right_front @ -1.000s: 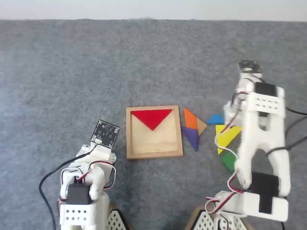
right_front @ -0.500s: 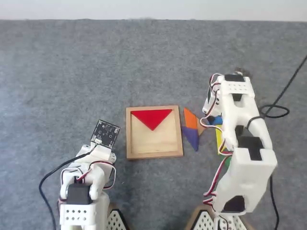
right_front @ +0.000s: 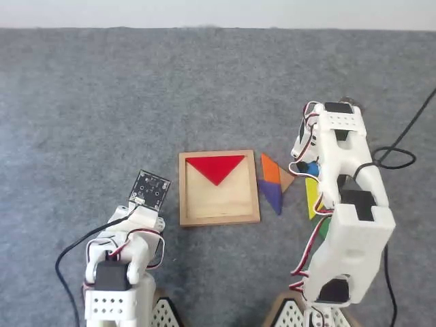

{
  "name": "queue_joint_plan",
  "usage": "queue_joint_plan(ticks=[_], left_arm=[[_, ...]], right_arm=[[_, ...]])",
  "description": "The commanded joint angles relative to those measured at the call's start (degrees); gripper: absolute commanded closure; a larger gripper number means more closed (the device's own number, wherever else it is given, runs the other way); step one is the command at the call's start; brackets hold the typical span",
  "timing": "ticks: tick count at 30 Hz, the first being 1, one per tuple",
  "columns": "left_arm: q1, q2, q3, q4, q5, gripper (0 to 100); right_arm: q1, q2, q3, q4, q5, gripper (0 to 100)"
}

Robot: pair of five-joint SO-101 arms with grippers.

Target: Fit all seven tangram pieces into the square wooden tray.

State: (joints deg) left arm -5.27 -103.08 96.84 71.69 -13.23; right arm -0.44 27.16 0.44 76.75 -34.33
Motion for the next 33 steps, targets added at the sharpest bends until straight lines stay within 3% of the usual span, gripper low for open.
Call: queue_joint_plan(ticks=[1,11,16,20,33], left_arm=[[-0.3,-1.3,-0.5,0.3,-0.4,98],[-0.3,-1.3,-0.5,0.3,-0.4,98],[-0.3,-1.3,-0.5,0.3,-0.4,98],[-0.3,-1.3,-0.5,0.3,-0.4,98],[-0.3,-1.3,-0.5,0.3,-0.4,98]], right_arm=[[1.5,1.6,0.3,2.6,0.0,71.0],[0.9,1.9,0.3,4.4,2.5,71.3],[-2.2,3.1,0.3,4.1,7.6,71.9],[-2.1,2.2,0.0,3.6,8.0,82.3],[-2.7,-22.5,5.2,-0.2,17.0,83.7]])
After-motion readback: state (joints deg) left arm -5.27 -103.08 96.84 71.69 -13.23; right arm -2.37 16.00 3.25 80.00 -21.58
